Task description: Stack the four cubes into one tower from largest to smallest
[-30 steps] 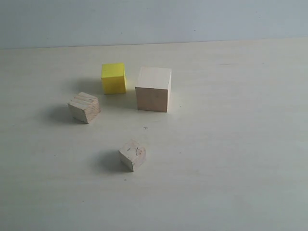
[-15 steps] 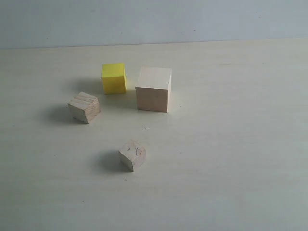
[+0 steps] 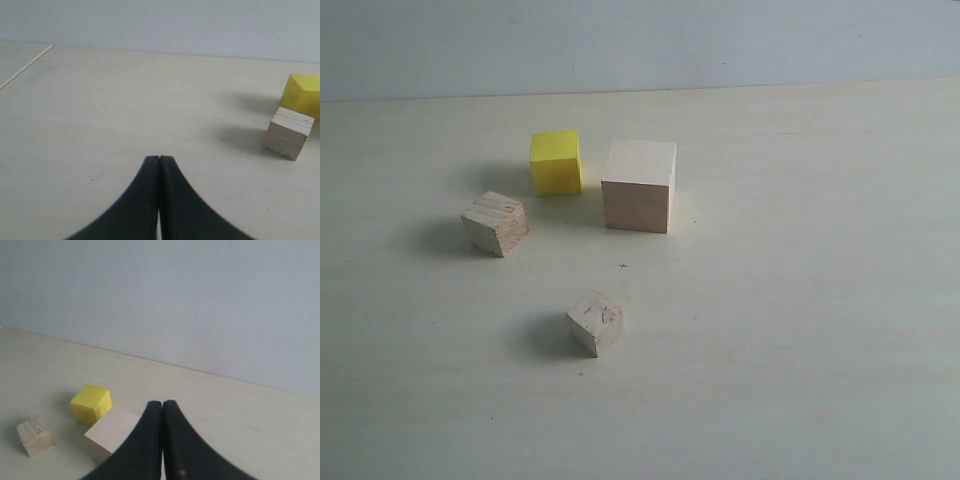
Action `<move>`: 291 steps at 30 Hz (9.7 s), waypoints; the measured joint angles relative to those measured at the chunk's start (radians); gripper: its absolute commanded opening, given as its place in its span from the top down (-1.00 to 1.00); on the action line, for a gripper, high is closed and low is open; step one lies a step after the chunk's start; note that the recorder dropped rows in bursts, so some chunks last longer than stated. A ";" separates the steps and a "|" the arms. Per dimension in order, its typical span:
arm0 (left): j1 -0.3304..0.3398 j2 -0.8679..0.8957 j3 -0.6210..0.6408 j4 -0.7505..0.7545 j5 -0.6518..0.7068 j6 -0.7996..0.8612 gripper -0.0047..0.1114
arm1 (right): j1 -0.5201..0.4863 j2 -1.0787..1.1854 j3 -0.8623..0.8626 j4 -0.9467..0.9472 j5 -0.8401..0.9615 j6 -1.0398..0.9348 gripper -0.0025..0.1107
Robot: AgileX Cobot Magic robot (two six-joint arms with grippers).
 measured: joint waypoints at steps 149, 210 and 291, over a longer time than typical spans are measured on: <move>0.000 0.000 0.000 0.000 0.000 0.000 0.92 | 0.252 1.485 -1.233 -0.556 0.672 -0.355 -0.90; 0.000 0.000 0.000 0.000 0.000 0.000 0.92 | 0.280 1.429 -1.234 -0.509 0.860 -0.309 0.96; 0.000 0.000 0.000 0.000 0.000 0.000 0.92 | 0.381 1.459 -1.117 -0.423 0.742 -0.396 0.28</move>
